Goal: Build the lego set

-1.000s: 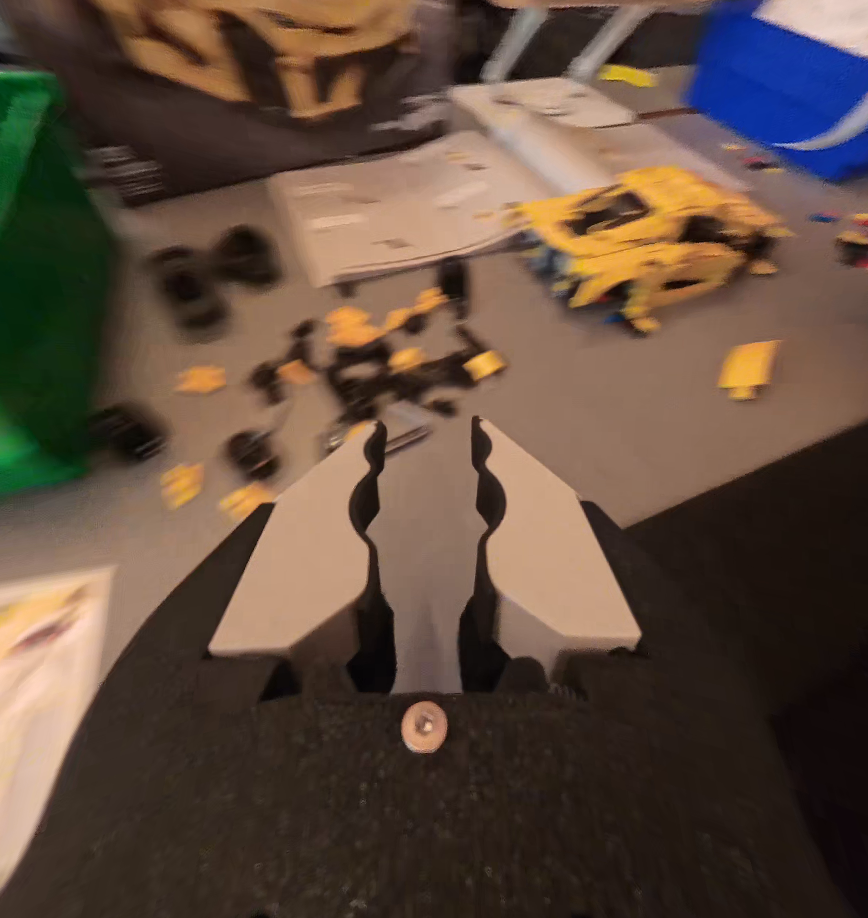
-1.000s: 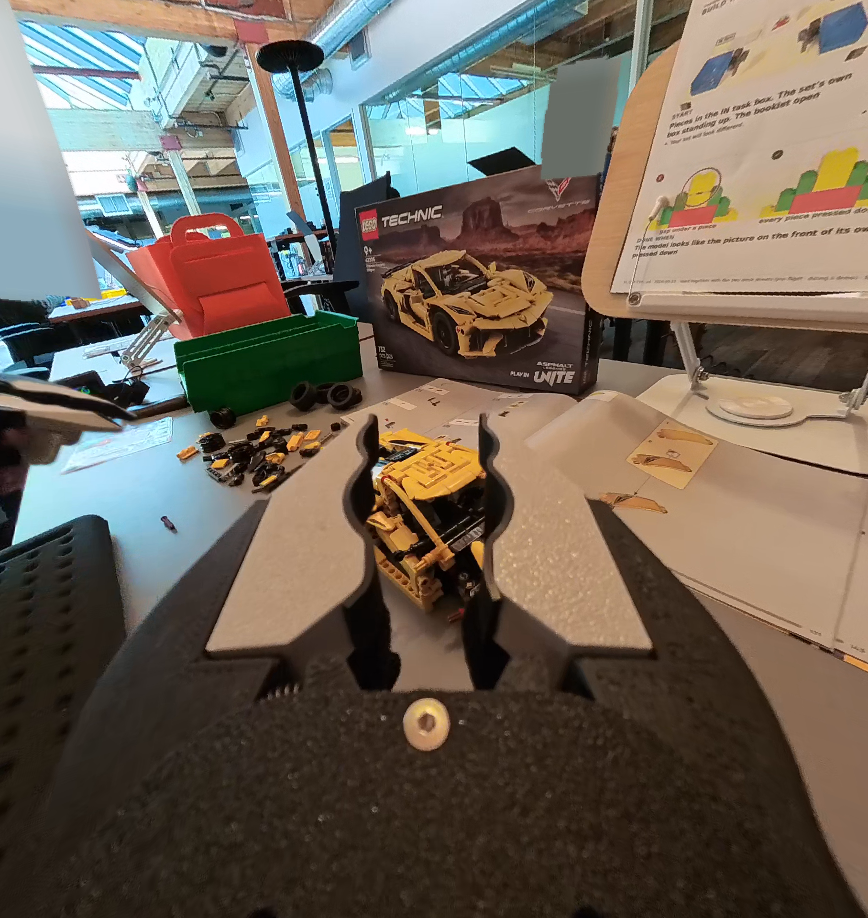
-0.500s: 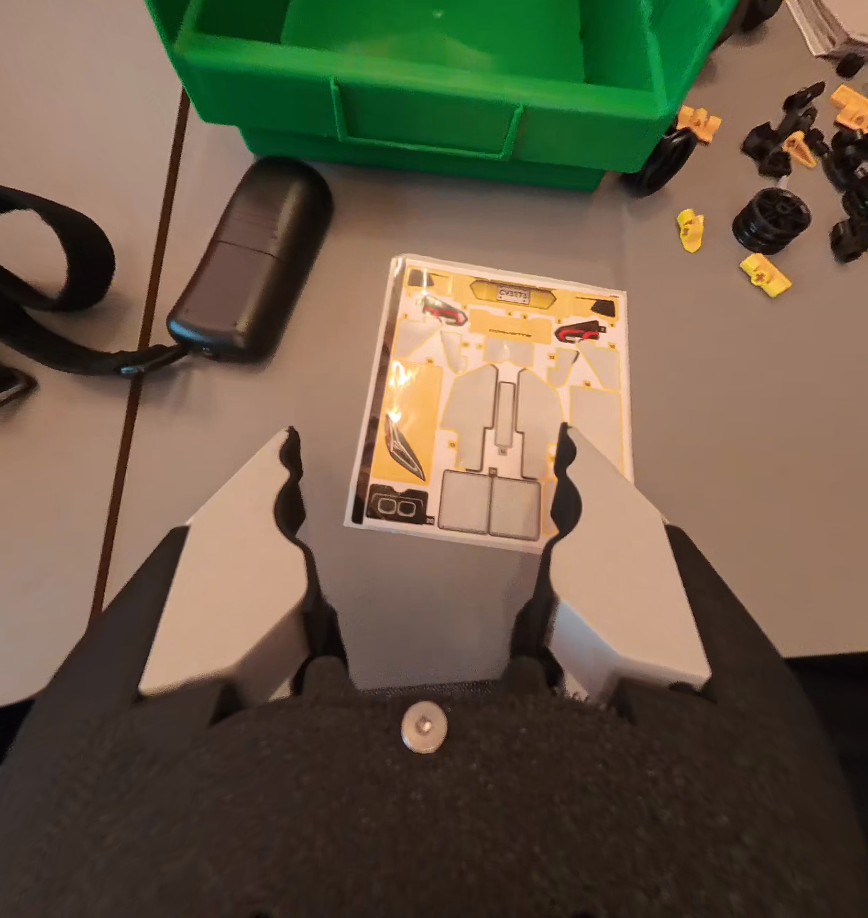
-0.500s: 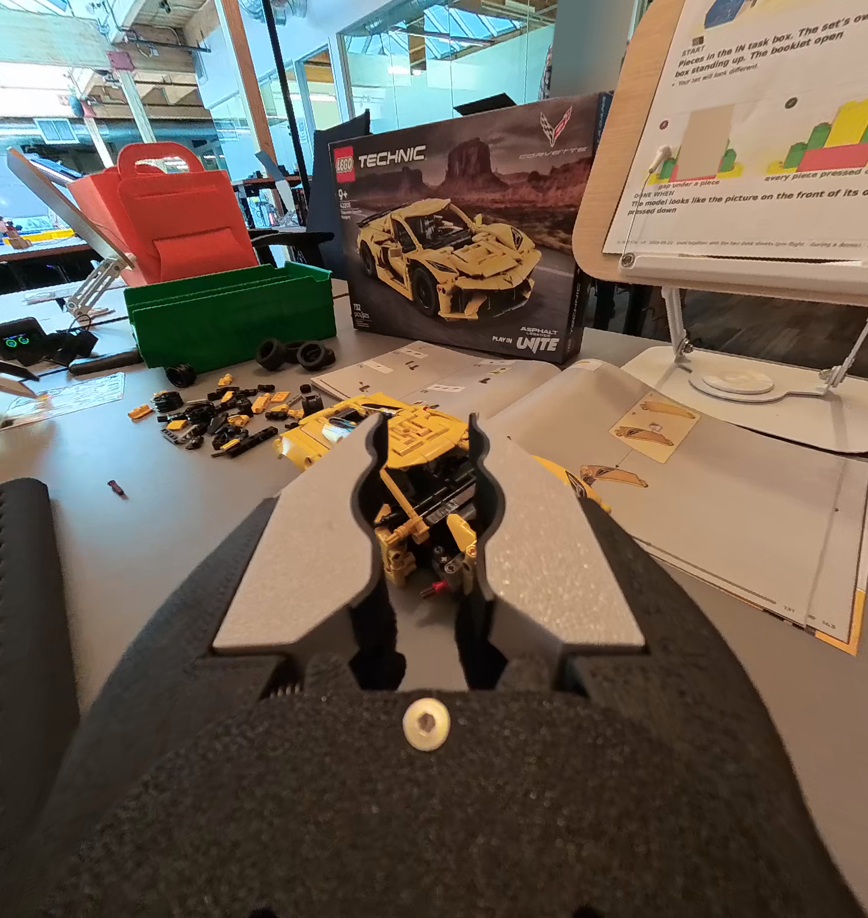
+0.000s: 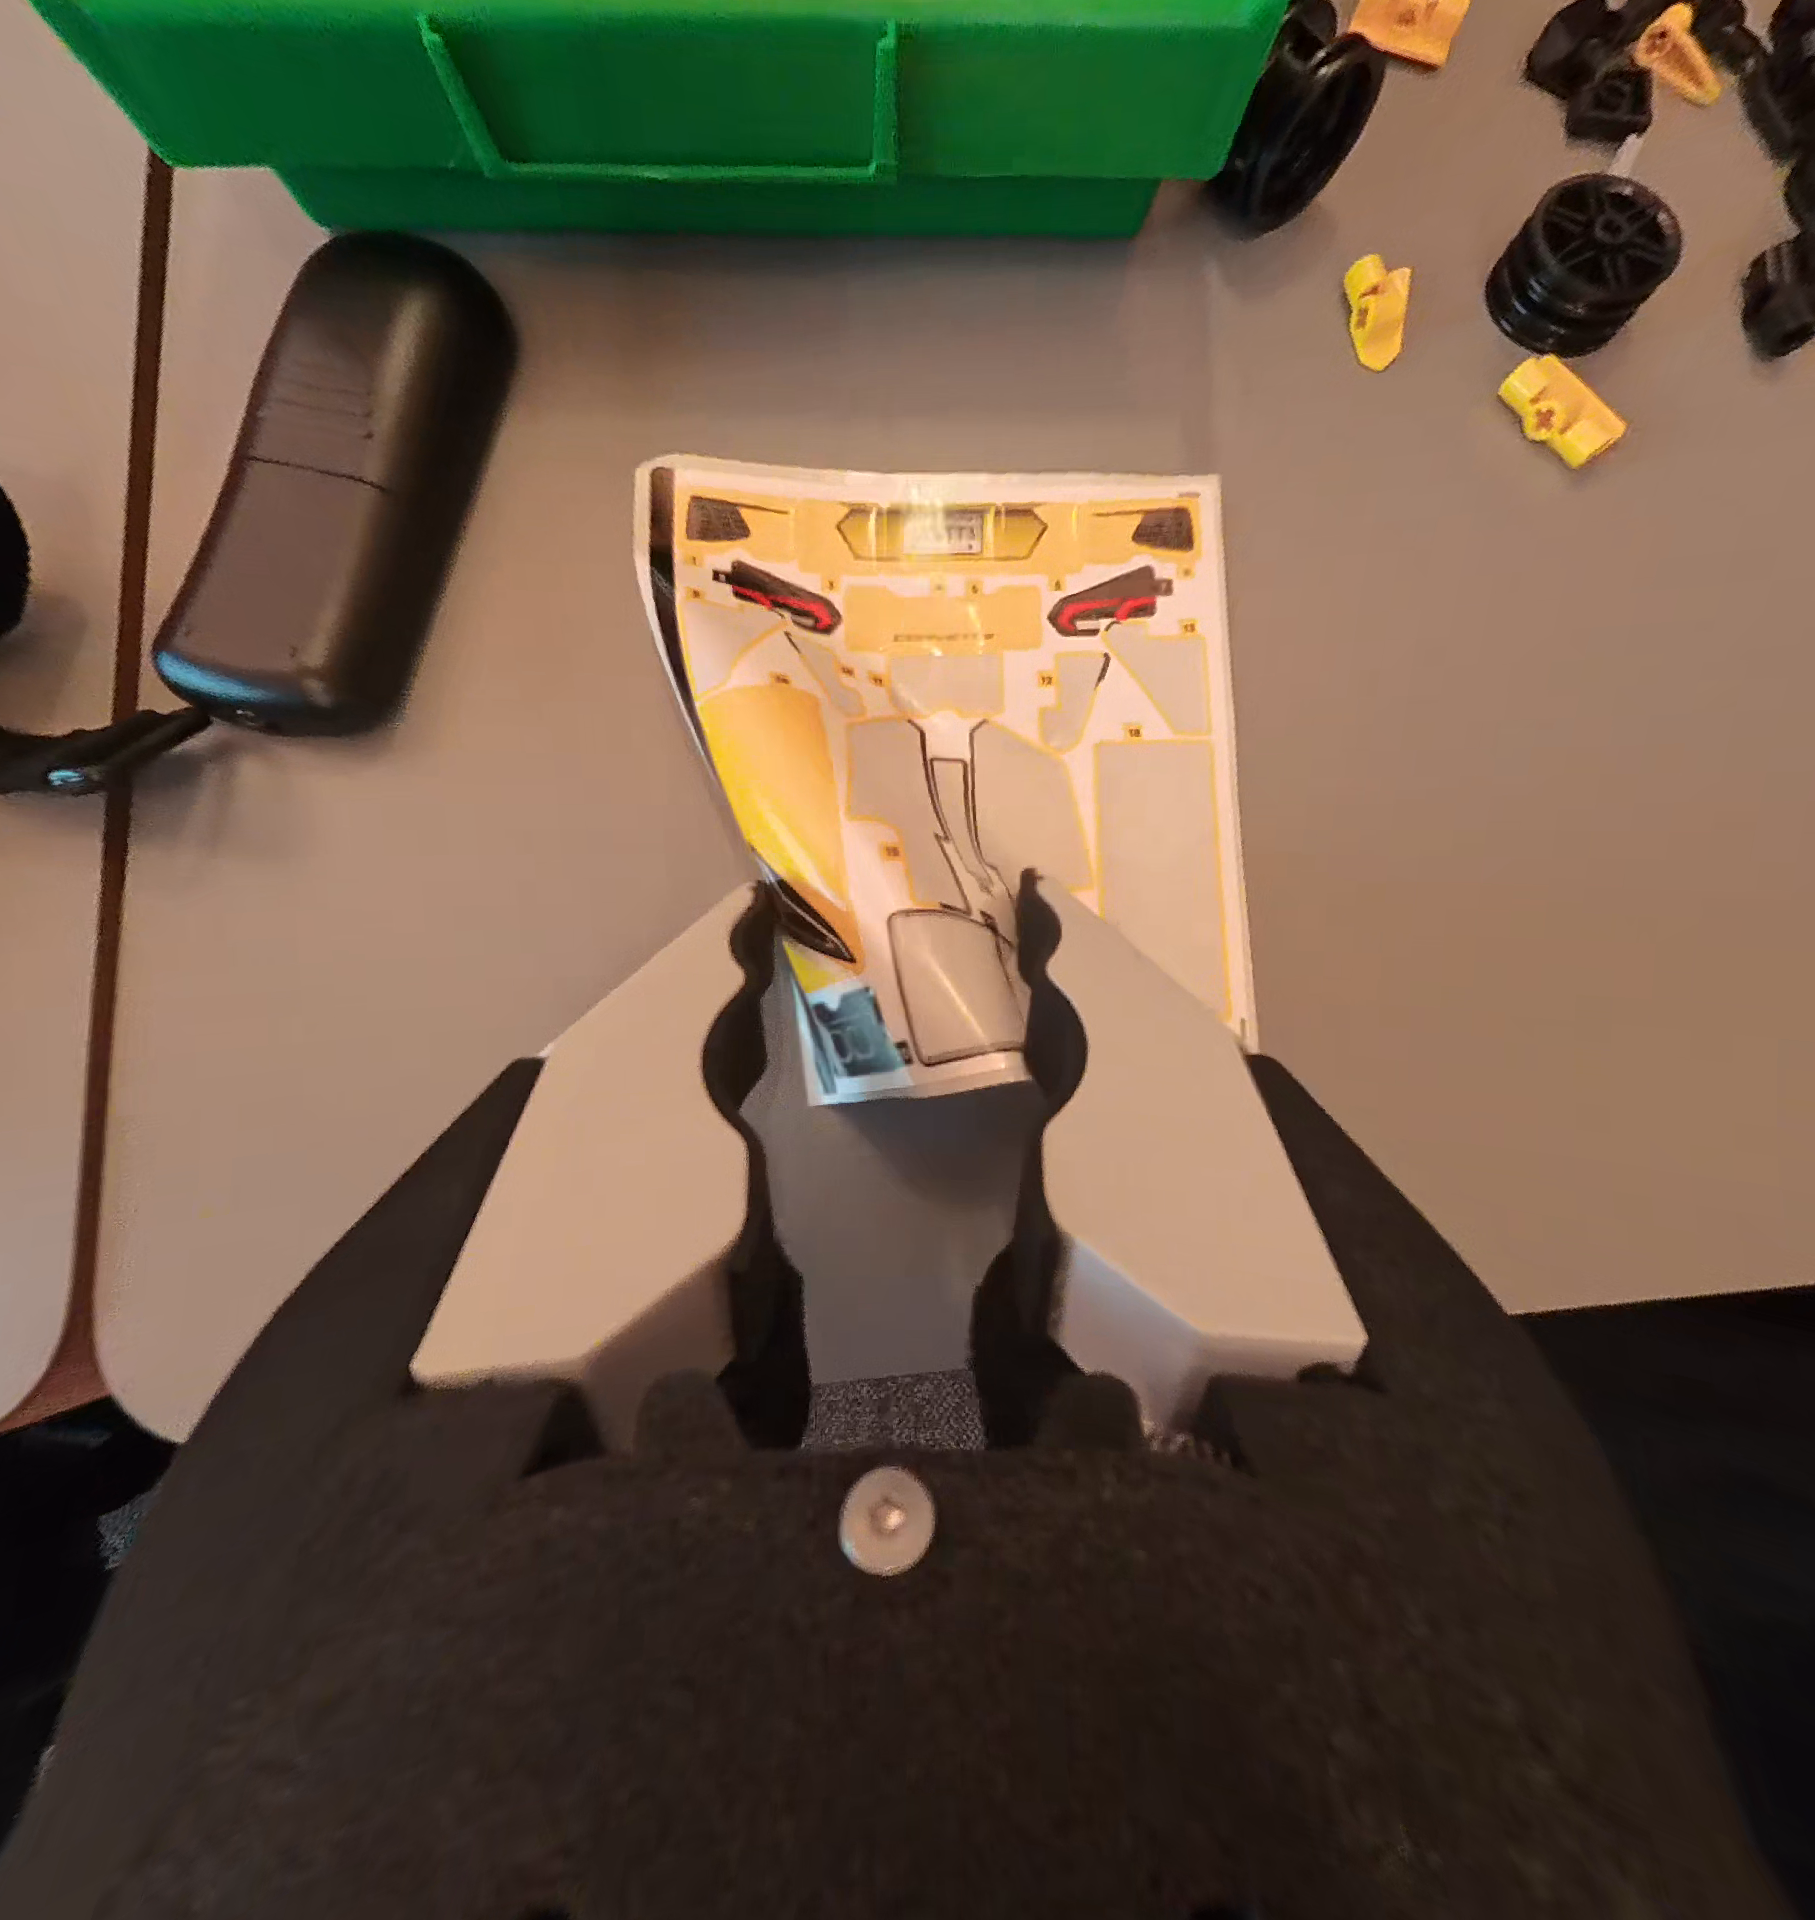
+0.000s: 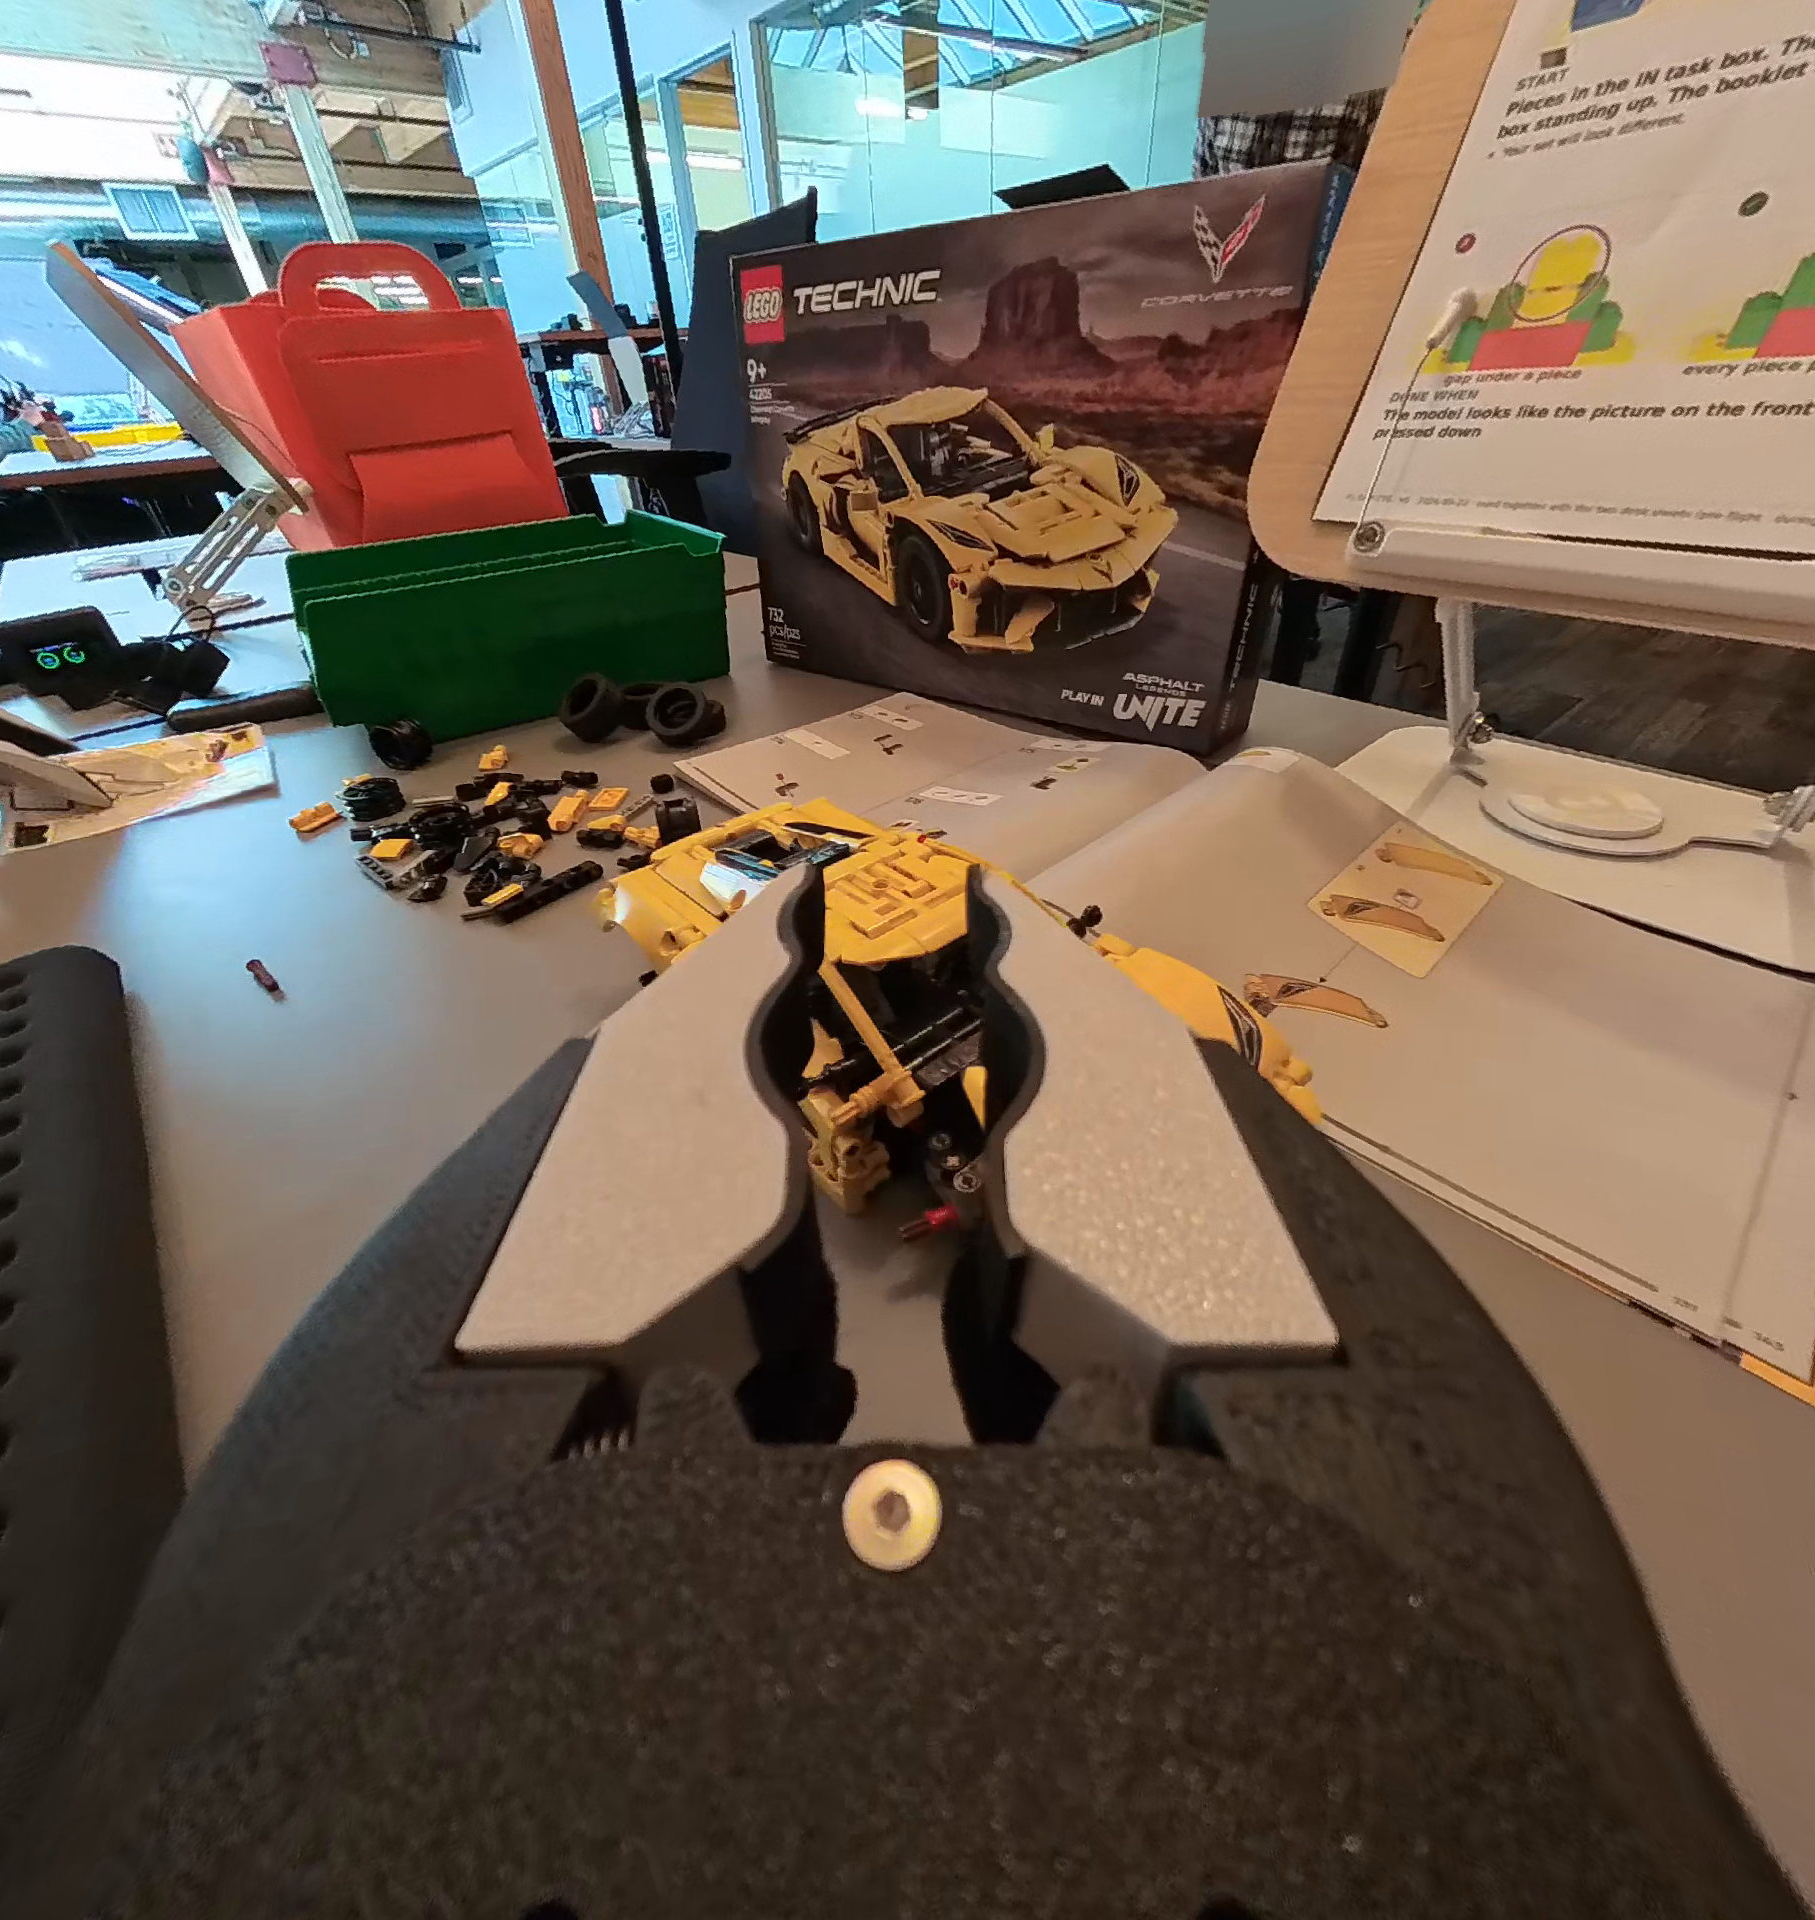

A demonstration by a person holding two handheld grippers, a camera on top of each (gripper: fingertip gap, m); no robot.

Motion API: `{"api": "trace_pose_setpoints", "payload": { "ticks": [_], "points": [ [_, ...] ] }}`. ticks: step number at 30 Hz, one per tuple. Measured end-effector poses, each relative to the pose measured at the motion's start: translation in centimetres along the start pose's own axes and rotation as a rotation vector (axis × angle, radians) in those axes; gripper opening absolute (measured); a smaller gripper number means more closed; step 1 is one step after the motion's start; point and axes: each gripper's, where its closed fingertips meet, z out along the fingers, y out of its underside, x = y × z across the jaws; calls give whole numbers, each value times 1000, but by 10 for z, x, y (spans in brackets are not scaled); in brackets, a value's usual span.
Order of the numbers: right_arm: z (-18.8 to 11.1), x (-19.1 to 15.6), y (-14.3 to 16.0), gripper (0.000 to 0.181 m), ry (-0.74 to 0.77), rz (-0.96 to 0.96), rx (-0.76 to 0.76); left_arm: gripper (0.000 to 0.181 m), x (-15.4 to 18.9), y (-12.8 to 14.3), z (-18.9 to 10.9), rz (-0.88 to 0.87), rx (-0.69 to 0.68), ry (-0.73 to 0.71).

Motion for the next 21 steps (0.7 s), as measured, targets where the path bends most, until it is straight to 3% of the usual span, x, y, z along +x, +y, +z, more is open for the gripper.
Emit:
{"api": "trace_pose_setpoints", "payload": {
  "ticks": [3, 7, 13, 17, 21],
  "points": [
    [0, -1, 0, 24, -6, -2, 0, 46, 0, -7, -5, 29, 30, -44],
    [-1, -8, -6, 22, -36, 7, 22, 40, 18, -41, -26, 114, 195, -54],
    [29, -96, -32, 30, -375, 90, -27, 27, 86, -100, -62, 251, 420, 24],
    [53, -161, -49, 40, -598, 53, -88, 26, 151, -127, -74, 254, 515, 242],
    [87, -193, -53, 49, -710, 29, -143, 26, 223, -155, -94, 275, 607, 486]
  ]
}}
